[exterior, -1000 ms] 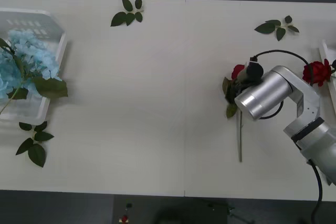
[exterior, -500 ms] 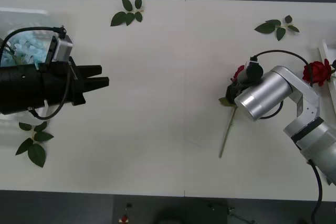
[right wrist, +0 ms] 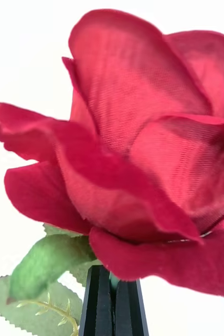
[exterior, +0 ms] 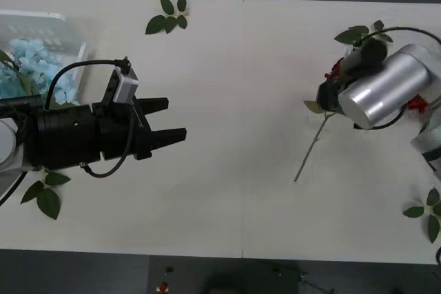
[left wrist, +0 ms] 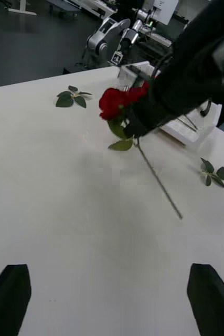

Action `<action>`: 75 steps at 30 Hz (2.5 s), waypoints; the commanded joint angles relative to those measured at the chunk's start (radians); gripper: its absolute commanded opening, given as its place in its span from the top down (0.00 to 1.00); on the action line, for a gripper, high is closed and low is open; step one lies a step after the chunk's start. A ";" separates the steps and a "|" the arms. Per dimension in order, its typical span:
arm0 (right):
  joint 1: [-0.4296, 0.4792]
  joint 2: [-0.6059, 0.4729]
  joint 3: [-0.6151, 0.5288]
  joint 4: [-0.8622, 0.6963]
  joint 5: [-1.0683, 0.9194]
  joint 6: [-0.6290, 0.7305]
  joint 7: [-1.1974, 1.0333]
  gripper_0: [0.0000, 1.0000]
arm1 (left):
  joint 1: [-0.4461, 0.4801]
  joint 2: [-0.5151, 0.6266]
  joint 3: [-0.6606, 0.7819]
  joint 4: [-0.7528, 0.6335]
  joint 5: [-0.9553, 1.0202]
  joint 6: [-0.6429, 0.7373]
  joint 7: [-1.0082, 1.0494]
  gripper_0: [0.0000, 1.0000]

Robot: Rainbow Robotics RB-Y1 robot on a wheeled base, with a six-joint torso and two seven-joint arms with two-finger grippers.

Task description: Put the red flowers into the right box and the blue flowers into the left box

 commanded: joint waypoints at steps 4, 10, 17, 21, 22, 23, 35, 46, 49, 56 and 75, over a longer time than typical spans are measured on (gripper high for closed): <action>-0.031 -0.307 -0.157 -0.236 -0.202 0.166 0.197 1.00 | 0.003 0.005 0.016 -0.030 0.009 -0.011 0.000 0.00; -0.031 -0.383 -0.330 -0.124 -0.216 0.244 0.514 1.00 | 0.003 0.003 0.016 -0.029 0.009 -0.025 0.000 0.00; -0.120 -0.399 -0.416 0.225 -0.204 0.118 0.870 1.00 | 0.000 0.003 0.016 -0.029 0.007 -0.029 -0.002 0.00; -0.134 -0.398 -0.411 0.370 -0.193 0.005 0.946 1.00 | 0.000 0.002 0.014 -0.029 0.006 -0.029 -0.005 0.00; -0.134 -0.398 -0.399 0.398 -0.184 -0.026 0.961 1.00 | 0.000 0.002 0.016 -0.029 0.004 -0.029 -0.006 0.00; -0.136 -0.398 -0.379 0.433 -0.179 -0.069 0.975 1.00 | -0.003 -0.001 0.016 -0.029 0.004 -0.029 -0.011 0.00; -0.136 -0.323 -0.295 0.663 -0.035 -0.382 0.970 1.00 | -0.053 -0.007 0.014 -0.055 0.024 -0.029 -0.085 0.00; -0.137 -0.297 -0.295 0.738 0.023 -0.477 0.973 1.00 | -0.083 -0.023 0.016 -0.053 -0.011 -0.005 -0.086 0.00; -0.136 -0.297 -0.295 0.738 0.023 -0.483 0.973 0.65 | -0.083 -0.023 0.016 -0.053 -0.011 -0.005 -0.086 0.00; -0.136 -0.297 -0.295 0.738 0.005 -0.483 0.984 0.24 | -0.083 -0.023 0.016 -0.053 -0.011 -0.005 -0.086 0.00; -0.022 -0.383 -0.367 0.360 -0.897 -0.326 1.435 0.14 | -0.083 -0.023 0.016 -0.053 -0.011 -0.005 -0.086 0.00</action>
